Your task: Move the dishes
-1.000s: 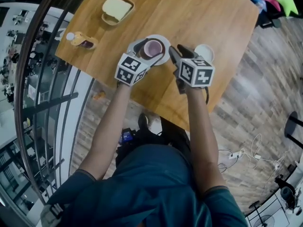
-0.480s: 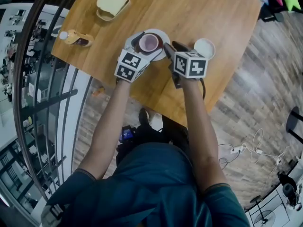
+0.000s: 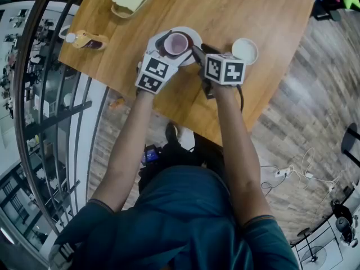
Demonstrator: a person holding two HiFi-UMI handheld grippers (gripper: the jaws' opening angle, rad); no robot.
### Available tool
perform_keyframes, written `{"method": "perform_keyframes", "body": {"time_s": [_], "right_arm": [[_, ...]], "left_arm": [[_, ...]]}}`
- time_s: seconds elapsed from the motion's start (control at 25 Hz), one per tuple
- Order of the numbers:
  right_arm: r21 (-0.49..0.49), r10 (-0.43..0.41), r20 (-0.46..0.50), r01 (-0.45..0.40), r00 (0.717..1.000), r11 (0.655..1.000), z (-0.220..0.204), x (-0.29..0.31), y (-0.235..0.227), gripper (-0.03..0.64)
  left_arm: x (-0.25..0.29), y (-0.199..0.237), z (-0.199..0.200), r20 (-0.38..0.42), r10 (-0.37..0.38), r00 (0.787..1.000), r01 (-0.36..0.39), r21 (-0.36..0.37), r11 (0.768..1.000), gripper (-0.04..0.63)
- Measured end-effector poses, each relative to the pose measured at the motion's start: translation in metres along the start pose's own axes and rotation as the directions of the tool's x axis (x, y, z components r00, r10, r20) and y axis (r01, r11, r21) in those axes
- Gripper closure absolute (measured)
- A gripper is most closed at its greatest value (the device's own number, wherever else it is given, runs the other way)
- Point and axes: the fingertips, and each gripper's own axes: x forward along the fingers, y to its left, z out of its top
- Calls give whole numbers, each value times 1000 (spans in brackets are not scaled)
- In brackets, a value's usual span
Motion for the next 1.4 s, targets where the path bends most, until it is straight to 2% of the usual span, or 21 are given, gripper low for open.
{"method": "perform_keyframes", "body": {"time_s": [0.32, 0.48, 0.6, 0.68, 0.92, 1.28, 1.4], "right_arm": [[24, 16, -6, -16, 1000, 1000, -5, 3, 1, 489], [23, 15, -6, -15, 1000, 1000, -7, 3, 2, 489], [25, 9, -9, -8, 1000, 1000, -9, 3, 0, 489], [30, 10, -6, -9, 1000, 999, -10, 2, -1, 489], [39, 26, -18, -26, 999, 999, -14, 5, 0, 497], [63, 27, -43, -25, 999, 998, -10, 10, 0, 515], [82, 12, -56, -7, 998, 997, -9, 9, 1, 551]], "left_arm": [[-5, -5, 3, 35, 21, 999, -22, 34, 999, 264], [-7, -3, -1, 39, 43, 998, -45, 40, 998, 241], [-4, -1, -7, 29, 51, 998, -51, 5, 999, 209], [-3, -3, -11, 20, 44, 999, -44, -9, 999, 230], [-4, -4, -15, 26, 47, 999, -47, -12, 999, 236], [-23, 13, 9, 99, 73, 992, -71, -27, 997, 238], [-37, 24, 19, 123, 87, 989, -83, -43, 996, 238]]}}
